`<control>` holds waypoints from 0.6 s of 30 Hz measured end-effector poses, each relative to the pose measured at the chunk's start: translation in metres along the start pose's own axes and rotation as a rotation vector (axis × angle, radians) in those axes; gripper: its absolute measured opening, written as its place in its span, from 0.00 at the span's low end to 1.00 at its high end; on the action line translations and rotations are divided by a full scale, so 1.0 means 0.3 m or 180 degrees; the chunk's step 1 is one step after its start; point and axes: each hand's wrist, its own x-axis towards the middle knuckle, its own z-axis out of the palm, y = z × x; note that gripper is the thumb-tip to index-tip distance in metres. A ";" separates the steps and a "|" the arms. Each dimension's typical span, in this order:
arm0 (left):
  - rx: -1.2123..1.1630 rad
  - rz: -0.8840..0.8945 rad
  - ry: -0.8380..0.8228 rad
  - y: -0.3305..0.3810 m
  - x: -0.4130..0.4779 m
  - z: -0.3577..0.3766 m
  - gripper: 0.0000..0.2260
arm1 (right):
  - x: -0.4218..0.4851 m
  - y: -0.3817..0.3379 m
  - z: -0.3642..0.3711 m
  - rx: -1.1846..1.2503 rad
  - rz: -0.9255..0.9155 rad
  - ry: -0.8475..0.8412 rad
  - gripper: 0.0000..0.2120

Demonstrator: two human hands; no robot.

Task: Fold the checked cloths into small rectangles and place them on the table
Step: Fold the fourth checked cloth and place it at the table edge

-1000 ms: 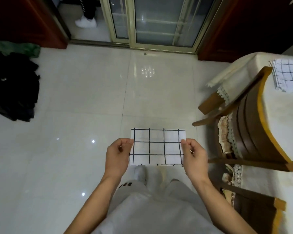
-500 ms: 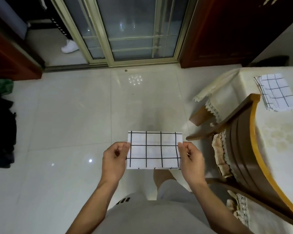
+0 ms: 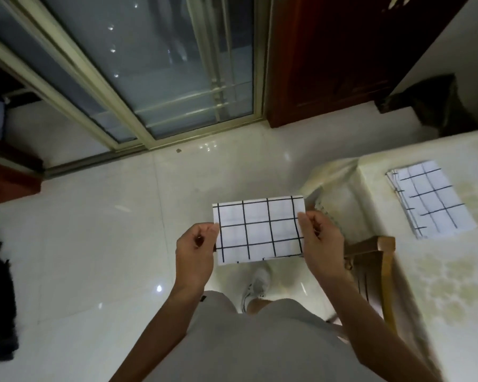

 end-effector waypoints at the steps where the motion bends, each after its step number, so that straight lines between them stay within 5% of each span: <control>1: 0.0020 0.0022 -0.0053 0.029 0.025 0.030 0.06 | 0.029 -0.005 -0.017 0.0030 0.0032 0.0066 0.11; 18: 0.0956 0.0813 -0.1712 0.403 0.309 0.632 0.06 | 0.239 0.028 -0.314 0.0393 0.0967 0.1776 0.12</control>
